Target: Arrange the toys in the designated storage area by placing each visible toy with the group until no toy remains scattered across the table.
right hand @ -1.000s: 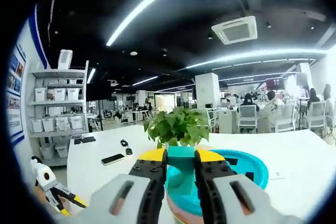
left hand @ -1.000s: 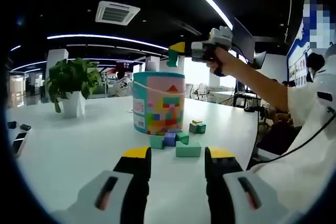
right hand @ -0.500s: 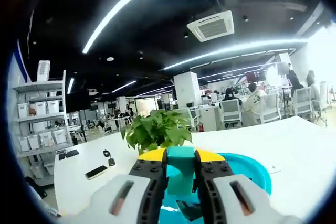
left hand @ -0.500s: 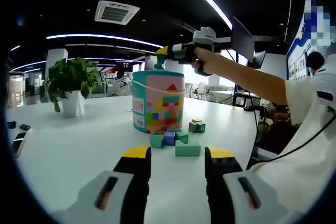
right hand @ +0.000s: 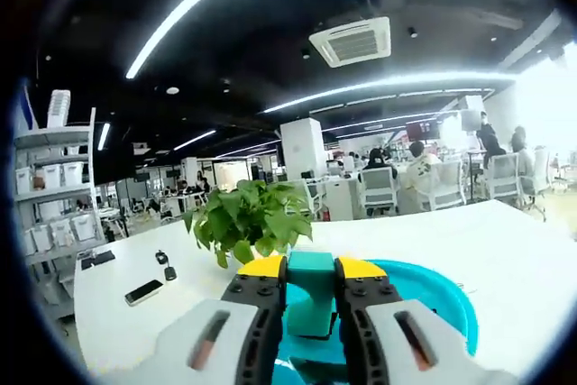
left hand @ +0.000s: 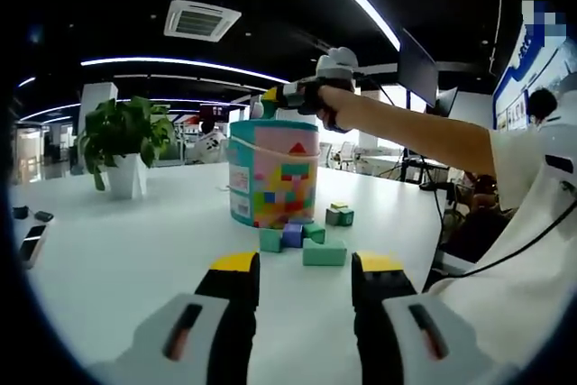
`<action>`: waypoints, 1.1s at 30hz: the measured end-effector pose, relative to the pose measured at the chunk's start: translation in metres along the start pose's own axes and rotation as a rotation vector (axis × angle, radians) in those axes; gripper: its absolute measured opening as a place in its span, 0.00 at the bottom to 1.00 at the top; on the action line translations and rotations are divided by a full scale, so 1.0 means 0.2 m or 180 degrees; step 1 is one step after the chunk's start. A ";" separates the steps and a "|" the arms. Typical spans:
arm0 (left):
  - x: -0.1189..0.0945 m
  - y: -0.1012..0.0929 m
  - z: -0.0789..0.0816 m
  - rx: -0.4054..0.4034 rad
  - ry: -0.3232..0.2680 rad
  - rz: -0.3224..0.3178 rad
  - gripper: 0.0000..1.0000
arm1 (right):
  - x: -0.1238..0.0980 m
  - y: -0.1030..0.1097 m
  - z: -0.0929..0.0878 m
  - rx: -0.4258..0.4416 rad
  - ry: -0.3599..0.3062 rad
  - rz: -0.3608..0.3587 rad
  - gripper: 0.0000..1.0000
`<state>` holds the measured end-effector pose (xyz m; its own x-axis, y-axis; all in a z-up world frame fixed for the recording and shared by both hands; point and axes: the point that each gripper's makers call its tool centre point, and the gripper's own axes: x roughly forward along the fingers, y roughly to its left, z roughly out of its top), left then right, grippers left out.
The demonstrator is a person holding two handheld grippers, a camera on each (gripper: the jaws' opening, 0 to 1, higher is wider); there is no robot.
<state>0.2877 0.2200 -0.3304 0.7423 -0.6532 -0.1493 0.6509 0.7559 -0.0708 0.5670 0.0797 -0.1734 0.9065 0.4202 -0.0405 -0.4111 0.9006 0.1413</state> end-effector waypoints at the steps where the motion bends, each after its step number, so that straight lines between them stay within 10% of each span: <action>1: 0.00 0.00 0.00 -0.0003 0.0000 0.0003 0.41 | 0.01 0.00 -0.01 0.0015 0.0023 -0.0010 0.20; 10: 0.00 0.00 -0.01 -0.0015 0.0006 0.0001 0.41 | -0.01 -0.02 -0.04 0.0070 0.0080 -0.0117 0.20; 13: 0.00 0.01 -0.01 -0.0017 0.0007 0.0006 0.41 | -0.02 0.01 -0.04 -0.0360 0.0089 -0.0170 0.20; 24: 0.00 -0.02 0.01 0.0010 -0.0007 -0.0023 0.41 | -0.03 0.00 -0.12 -0.0544 0.0735 -0.0298 0.21; 33: -0.01 -0.01 0.00 0.0007 -0.0001 -0.0008 0.41 | 0.01 0.01 -0.20 -0.0251 0.0913 -0.0070 0.27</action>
<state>0.2854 0.2192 -0.3293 0.7407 -0.6551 -0.1488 0.6531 0.7541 -0.0691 0.5632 0.0864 -0.2136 0.8559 0.4047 -0.3220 -0.4080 0.9110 0.0606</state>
